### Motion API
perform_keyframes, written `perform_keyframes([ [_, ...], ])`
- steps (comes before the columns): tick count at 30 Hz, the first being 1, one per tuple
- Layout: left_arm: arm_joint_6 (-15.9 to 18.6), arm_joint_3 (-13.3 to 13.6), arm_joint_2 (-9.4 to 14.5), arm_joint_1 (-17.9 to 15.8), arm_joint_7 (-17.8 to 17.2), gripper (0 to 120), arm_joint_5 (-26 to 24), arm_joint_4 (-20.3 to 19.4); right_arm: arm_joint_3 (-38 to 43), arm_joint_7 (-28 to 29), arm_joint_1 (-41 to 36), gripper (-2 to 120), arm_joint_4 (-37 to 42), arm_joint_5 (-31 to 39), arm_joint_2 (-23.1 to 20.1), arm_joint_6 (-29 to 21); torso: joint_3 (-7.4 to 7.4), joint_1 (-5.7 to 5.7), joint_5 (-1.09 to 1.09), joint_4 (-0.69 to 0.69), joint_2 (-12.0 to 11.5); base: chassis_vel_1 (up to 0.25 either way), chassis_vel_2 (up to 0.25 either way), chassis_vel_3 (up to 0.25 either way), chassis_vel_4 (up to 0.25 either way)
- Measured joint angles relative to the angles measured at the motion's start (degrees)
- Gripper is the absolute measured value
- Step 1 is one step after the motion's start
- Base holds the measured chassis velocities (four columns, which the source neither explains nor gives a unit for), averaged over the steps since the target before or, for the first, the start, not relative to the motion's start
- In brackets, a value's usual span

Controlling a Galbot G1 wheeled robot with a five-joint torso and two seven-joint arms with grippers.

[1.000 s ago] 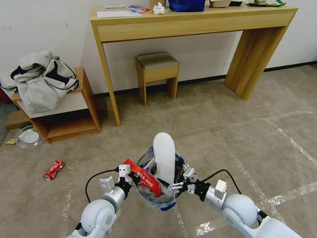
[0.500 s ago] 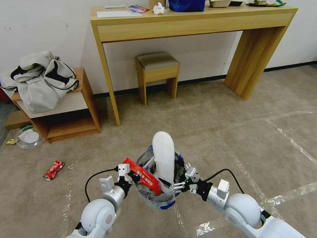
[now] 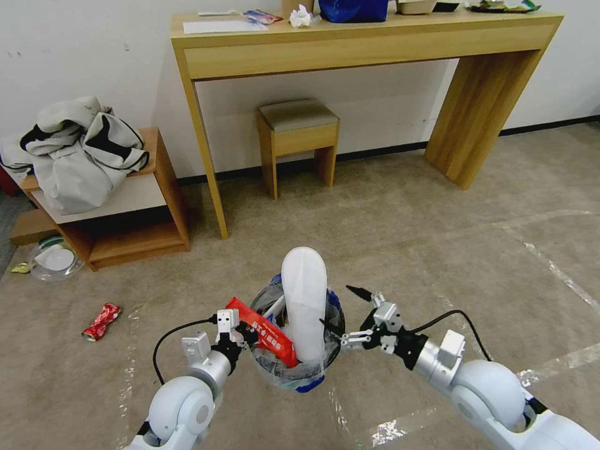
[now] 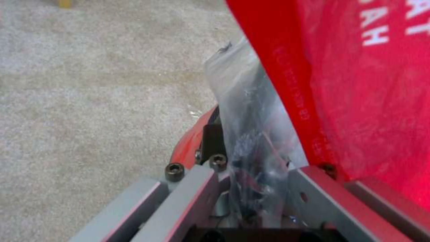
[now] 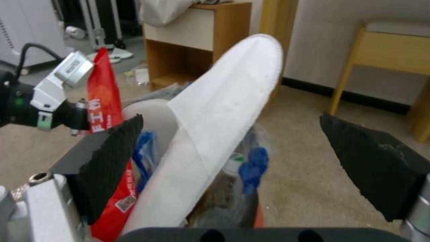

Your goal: Pick up the trash bin and place the garbage on the floor into it.

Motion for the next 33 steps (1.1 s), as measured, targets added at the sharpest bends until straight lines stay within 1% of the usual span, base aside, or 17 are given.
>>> perform_keyframes([
  [8, 0.04, -0.85, 0.10, 0.89, -0.30, 1, -0.19, -0.47, 1.64, -0.18, -1.83, 100, 0.08, -0.42, 1.41, 0.00, 0.00, 0.00, 0.00, 0.00, 0.00, 0.000, 0.000, 0.000, 0.000],
  [21, 0.35, -0.67, 0.47, 0.18, -0.26, 1, -0.40, -0.29, 1.37, -0.29, -1.94, 100, -0.38, -0.70, 1.86, 0.00, 0.00, 0.00, 0.00, 0.00, 0.00, 0.000, 0.000, 0.000, 0.000],
  [33, 0.38, -0.47, 0.58, 0.43, -0.30, 1, -0.22, -0.29, 1.27, -0.47, -2.11, 100, -0.79, -1.04, 2.10, 0.10, 0.00, 0.00, 0.00, 0.01, -0.01, 0.076, 0.081, 0.079, 0.080],
])
